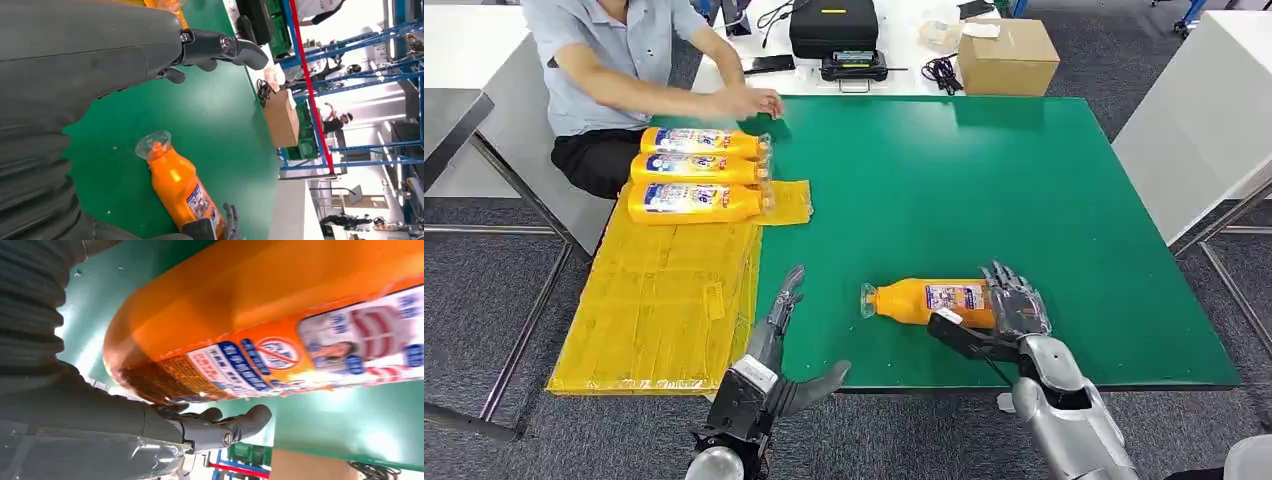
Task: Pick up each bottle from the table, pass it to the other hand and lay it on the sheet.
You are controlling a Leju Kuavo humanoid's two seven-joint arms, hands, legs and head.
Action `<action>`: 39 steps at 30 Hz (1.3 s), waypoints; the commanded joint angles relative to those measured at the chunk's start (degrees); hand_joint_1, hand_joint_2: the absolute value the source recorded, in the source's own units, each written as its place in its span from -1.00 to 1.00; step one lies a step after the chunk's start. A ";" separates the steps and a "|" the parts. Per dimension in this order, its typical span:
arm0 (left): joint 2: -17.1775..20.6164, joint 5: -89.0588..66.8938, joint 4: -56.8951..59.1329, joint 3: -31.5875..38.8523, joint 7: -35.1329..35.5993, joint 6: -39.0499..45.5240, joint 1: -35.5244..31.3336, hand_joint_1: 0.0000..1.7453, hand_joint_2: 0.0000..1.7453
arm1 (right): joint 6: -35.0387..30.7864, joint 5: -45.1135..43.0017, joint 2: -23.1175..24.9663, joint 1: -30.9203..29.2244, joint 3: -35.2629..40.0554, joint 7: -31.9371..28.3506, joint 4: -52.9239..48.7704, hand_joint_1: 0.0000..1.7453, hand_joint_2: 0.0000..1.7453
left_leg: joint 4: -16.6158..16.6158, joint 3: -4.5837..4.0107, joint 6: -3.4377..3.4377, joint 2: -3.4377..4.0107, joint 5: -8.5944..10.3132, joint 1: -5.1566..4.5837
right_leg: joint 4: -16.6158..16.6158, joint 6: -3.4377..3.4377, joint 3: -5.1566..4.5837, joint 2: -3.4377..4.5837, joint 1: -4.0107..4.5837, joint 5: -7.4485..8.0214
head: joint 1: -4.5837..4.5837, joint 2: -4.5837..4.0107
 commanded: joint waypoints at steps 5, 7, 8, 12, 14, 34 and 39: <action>0.90 0.19 2.91 -2.03 0.17 -0.23 -0.04 -1.00 1.00 | 0.90 -0.09 -0.07 -2.87 4.50 -0.01 2.03 -1.00 1.00 | -0.01 0.23 -0.12 0.16 -0.12 0.04 | -0.03 -0.14 0.20 0.14 0.05 -0.07 | 0.02 0.00; 0.83 0.26 3.25 -2.09 0.18 -0.30 -0.25 -1.00 1.00 | 1.49 -0.86 -0.12 -3.50 4.73 0.12 3.61 -1.00 1.00 | -0.02 0.21 -0.11 0.15 -0.11 0.04 | -0.04 -0.14 0.19 0.13 0.05 -0.05 | 0.02 0.00; 0.81 0.25 3.41 -2.13 0.15 -0.32 -0.39 -1.00 1.00 | 1.59 -0.89 -0.25 -3.76 4.95 0.13 4.37 -1.00 1.00 | -0.05 0.18 -0.09 0.10 -0.06 0.01 | -0.05 -0.11 0.16 0.09 0.03 -0.03 | 0.00 0.00; 0.68 0.49 4.23 -2.52 0.07 -0.55 -1.09 -1.00 1.00 | 3.06 -2.19 -1.49 -5.69 5.58 0.59 9.19 -0.86 1.00 | -0.06 0.15 -0.06 0.05 -0.03 0.00 | -0.06 -0.08 0.13 0.03 0.01 -0.01 | 0.00 0.00; 0.72 0.57 4.24 -2.58 -0.02 -0.57 -1.12 -1.00 1.00 | 3.40 -2.14 -2.31 -6.16 6.40 0.61 10.14 0.90 1.00 | -0.06 0.22 -0.08 0.05 -0.05 0.03 | -0.08 -0.10 0.20 0.02 0.04 -0.03 | 0.00 0.00; 0.57 2.29 6.70 -2.95 -2.39 -0.41 -2.60 -1.00 1.00 | 14.02 -23.93 -8.16 -4.66 6.59 -7.80 5.27 1.00 1.00 | -0.06 0.29 -0.06 -0.09 -0.02 0.00 | -0.09 -0.08 0.29 -0.11 0.02 -0.04 | 0.02 0.00; -0.93 5.61 8.65 -1.76 -6.31 3.52 -3.87 -1.00 1.00 | 15.50 -33.81 -9.76 -2.03 6.00 -11.31 -0.94 1.00 1.00 | -0.04 0.45 -0.09 -0.11 -0.06 0.05 | -0.11 -0.13 0.49 -0.15 0.07 -0.07 | 0.04 0.00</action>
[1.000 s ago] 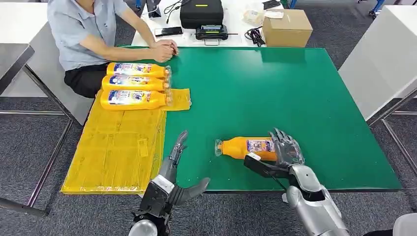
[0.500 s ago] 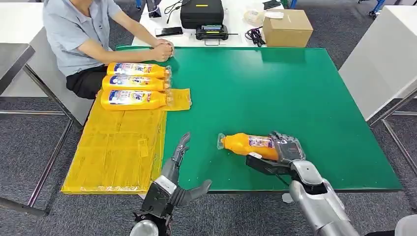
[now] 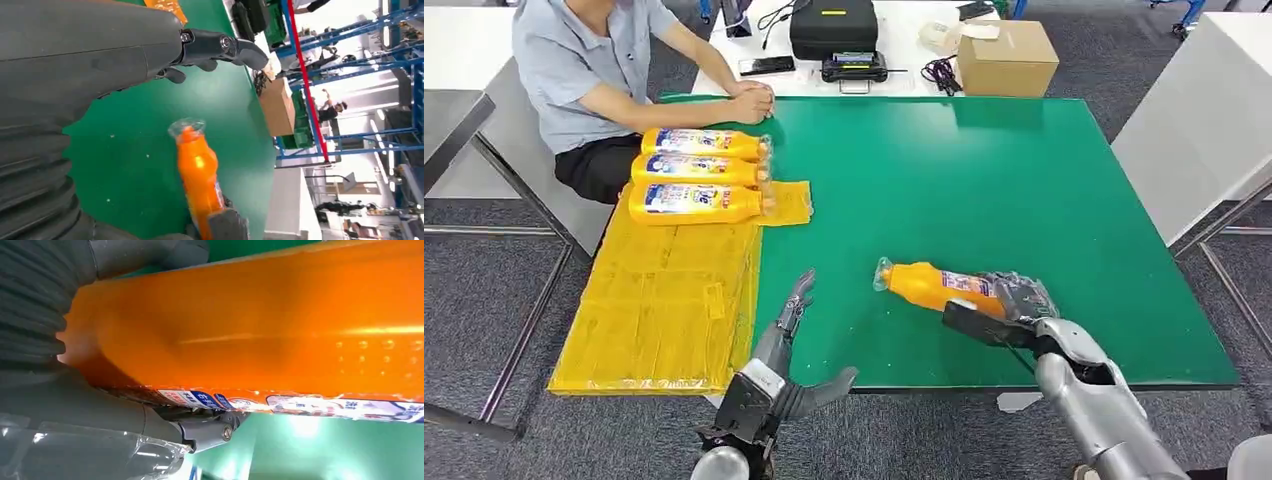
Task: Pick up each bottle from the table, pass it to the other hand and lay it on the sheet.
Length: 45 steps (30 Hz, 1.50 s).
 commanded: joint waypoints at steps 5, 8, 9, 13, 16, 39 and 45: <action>-1.88 7.87 6.53 0.54 -5.15 6.15 -2.67 -1.00 1.00 | 2.63 -16.49 0.70 4.41 -1.15 -5.88 -7.36 1.00 1.00 | -0.04 0.11 -0.08 -0.03 -0.01 0.03 | -0.04 -0.10 0.13 -0.06 0.04 -0.02 | -0.02 0.00; -3.12 14.07 5.89 2.35 -6.11 6.85 -3.71 -1.00 1.00 | -1.93 -18.14 8.01 2.46 -2.60 -6.37 -9.35 1.00 1.00 | -0.05 0.12 -0.10 0.15 -0.04 0.07 | -0.05 -0.12 0.10 0.13 0.08 0.01 | 0.00 0.00; -3.26 15.33 4.99 2.82 -4.63 6.54 -3.86 -1.00 1.00 | -2.00 -19.57 10.63 1.72 -2.96 -6.17 -9.75 1.00 1.00 | -0.03 0.18 -0.14 0.29 -0.10 0.09 | -0.03 -0.16 0.13 0.25 0.09 -0.01 | 0.00 0.00; -1.79 20.20 5.83 2.24 -3.06 4.45 -2.02 -1.00 1.00 | -1.20 -23.49 12.78 3.16 -3.29 -6.69 -12.05 1.00 1.00 | -0.03 0.03 -0.12 0.33 -0.06 0.07 | 0.05 -0.13 -0.05 0.24 0.08 0.01 | -0.04 0.00; -0.45 30.53 9.58 1.05 -0.28 -1.31 -2.11 -1.00 1.00 | -2.25 -24.37 15.48 3.46 -1.83 -8.56 -12.89 1.00 1.00 | -0.13 0.32 -0.20 0.22 -0.11 0.13 | -0.05 -0.22 0.24 0.17 0.13 -0.08 | 0.00 0.00; 0.97 36.09 10.55 -4.04 0.97 -2.87 -5.97 -1.00 1.00 | -5.23 -23.52 18.59 0.35 5.26 -10.17 -7.08 1.00 1.00 | -0.06 -0.02 -0.10 0.09 -0.01 0.08 | 0.02 -0.11 -0.02 0.08 0.06 -0.01 | 0.00 0.00; 0.48 32.11 14.05 -5.66 -3.20 2.40 -9.24 -1.00 1.00 | -5.69 -21.92 18.39 -0.18 10.63 -10.45 -4.98 1.00 1.00 | -0.06 0.05 -0.15 0.08 -0.03 0.10 | 0.01 -0.17 0.07 0.08 0.08 -0.03 | 0.02 0.00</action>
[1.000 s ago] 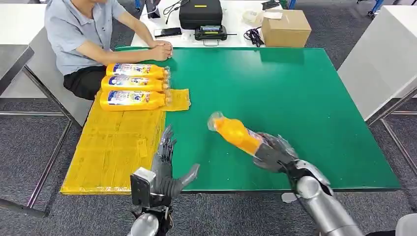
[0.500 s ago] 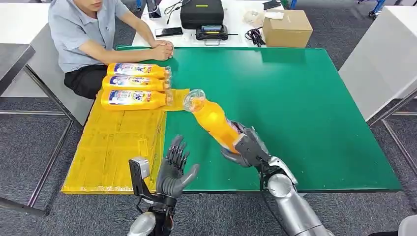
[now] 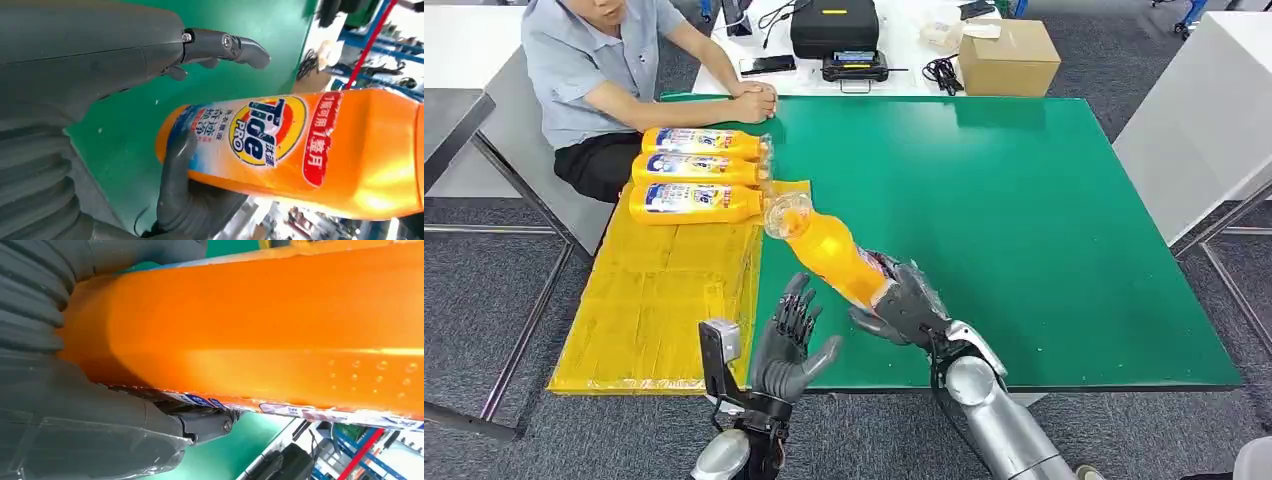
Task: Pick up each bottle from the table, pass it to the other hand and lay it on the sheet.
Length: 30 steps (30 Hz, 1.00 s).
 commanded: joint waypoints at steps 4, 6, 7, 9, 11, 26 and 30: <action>0.43 -6.15 7.90 -2.74 -7.75 9.35 -6.98 -1.00 1.00 | -1.38 2.02 0.00 -4.43 10.45 -0.36 7.30 1.00 1.00 | -0.02 0.20 -0.14 0.14 -0.06 0.07 | -0.03 -0.16 0.17 0.09 0.09 -0.02 | 0.00 0.00; 0.30 -6.60 7.89 -2.35 -8.86 10.52 -7.32 -1.00 1.00 | -1.24 2.23 0.17 -5.00 11.65 -0.33 7.93 1.00 1.00 | 0.00 0.19 -0.13 0.13 -0.06 0.06 | 0.00 -0.16 0.14 0.09 0.08 -0.03 | 0.00 0.00; 0.19 -6.78 7.74 -2.24 -9.22 10.86 -7.49 -1.00 1.00 | -1.20 2.25 0.47 -4.91 11.97 -0.27 8.00 1.00 1.00 | -0.01 0.21 -0.13 0.17 -0.08 0.08 | -0.01 -0.16 0.15 0.12 0.09 -0.03 | 0.00 0.00; 0.11 -6.70 7.95 -1.88 -9.25 11.19 -7.86 -1.00 1.00 | -1.24 2.55 0.55 -4.82 12.65 -0.34 8.26 1.00 1.00 | -0.04 0.23 -0.11 0.20 -0.07 0.07 | -0.04 -0.14 0.17 0.14 0.08 -0.02 | 0.00 0.00; -0.16 -6.42 8.50 -1.44 -9.38 11.47 -8.25 -1.00 1.00 | -1.23 2.62 0.58 -4.81 13.40 -0.40 8.51 1.00 1.00 | -0.02 0.20 -0.11 0.11 -0.06 0.10 | -0.04 -0.14 0.18 0.06 0.11 -0.03 | 0.00 0.00; -0.50 -3.10 8.45 0.25 -9.30 10.22 -8.64 -1.00 1.00 | -1.41 1.63 1.18 -4.76 15.29 -0.73 9.47 1.00 1.00 | -0.01 0.21 -0.13 0.12 -0.07 0.09 | -0.03 -0.16 0.18 0.07 0.10 -0.04 | 0.00 0.00; 0.21 0.48 6.60 -0.03 -7.33 5.61 -8.18 -1.00 1.00 | -0.41 0.12 1.37 -5.28 15.44 -1.32 10.12 1.00 1.00 | 0.02 0.17 -0.11 0.13 -0.07 0.07 | 0.00 -0.14 0.13 0.09 0.08 -0.04 | 0.02 0.00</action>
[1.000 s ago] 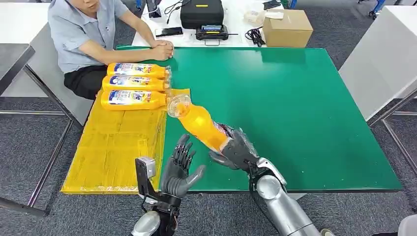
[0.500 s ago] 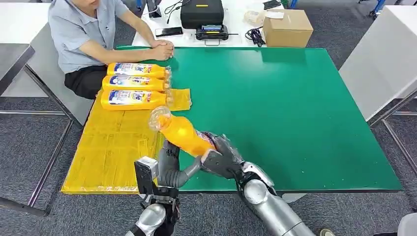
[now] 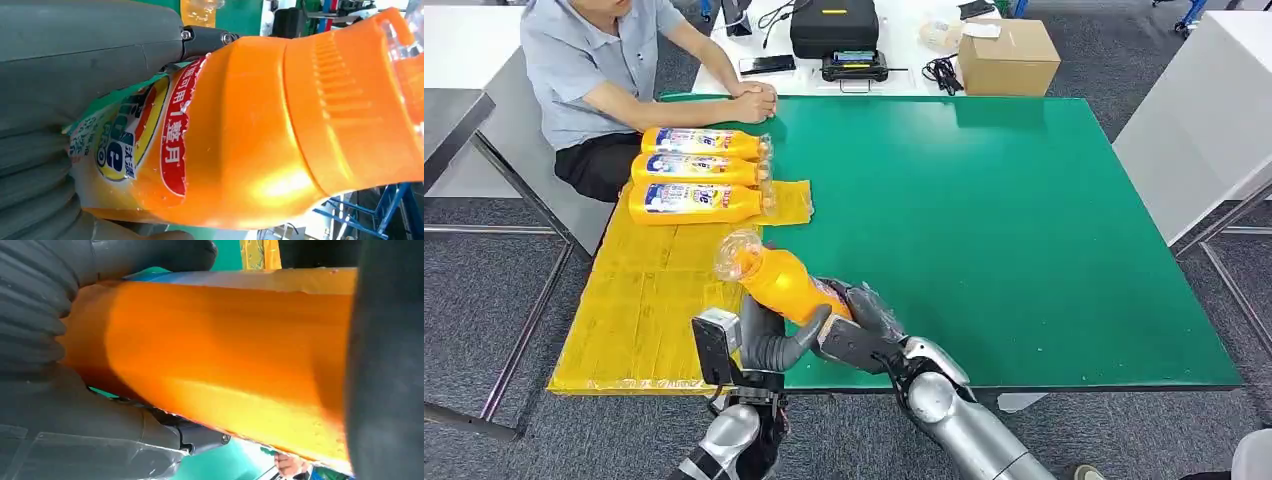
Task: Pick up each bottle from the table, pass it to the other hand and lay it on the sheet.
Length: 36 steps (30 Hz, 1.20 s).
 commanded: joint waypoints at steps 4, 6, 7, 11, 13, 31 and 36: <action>1.86 6.20 -1.28 -0.24 3.30 -8.28 -1.25 0.62 1.00 | 2.78 -3.20 0.17 -3.72 3.24 -1.12 5.11 1.00 1.00 | 0.02 0.16 -0.11 0.18 -0.09 0.05 | 0.00 -0.14 0.14 0.14 0.06 -0.04 | 0.00 0.00; 2.04 6.50 -2.14 -0.43 3.02 -8.83 -0.99 1.00 1.00 | 2.91 -3.88 0.01 -3.62 3.08 -1.23 5.32 1.00 1.00 | 0.01 0.22 -0.14 0.21 -0.12 0.07 | 0.00 -0.17 0.19 0.16 0.08 -0.05 | 0.00 0.00; 2.14 6.51 -2.41 -0.47 2.86 -8.96 -0.91 1.00 1.00 | 2.82 -3.96 -0.02 -3.59 3.03 -1.27 5.34 1.00 1.00 | 0.00 0.15 -0.10 0.16 -0.08 0.04 | -0.01 -0.12 0.12 0.13 0.05 -0.03 | 0.00 0.00; 2.50 6.33 -3.11 -0.67 2.48 -9.15 -0.58 1.00 1.00 | 2.64 -4.56 -0.30 -3.39 2.42 -1.45 5.46 0.48 1.00 | 0.02 0.22 -0.15 0.13 -0.12 0.09 | 0.01 -0.18 0.21 0.08 0.10 -0.08 | 0.02 0.00; 2.70 5.91 -3.39 -0.89 2.07 -9.10 -0.41 1.00 1.00 | 2.41 -5.35 -0.15 -3.06 1.58 -1.64 5.84 0.14 1.00 | -0.02 0.14 -0.10 0.08 -0.06 0.03 | -0.01 -0.12 0.13 0.05 0.04 -0.04 | 0.00 0.00; 3.14 -1.83 -4.08 1.23 -1.83 1.42 0.09 1.00 1.00 | -3.52 -4.50 2.00 -1.27 -0.86 -1.17 7.72 -1.00 1.00 | -0.03 0.20 -0.11 0.09 -0.07 0.05 | -0.04 -0.14 0.17 0.05 0.06 -0.05 | 0.00 0.00; 3.16 -3.27 -4.80 2.19 -2.14 2.62 0.52 1.00 1.00 | -4.15 -4.06 2.14 -0.79 -1.43 -1.28 7.74 -1.00 1.00 | -0.02 0.21 -0.13 0.11 -0.09 0.08 | -0.03 -0.16 0.19 0.07 0.09 -0.06 | 0.02 0.00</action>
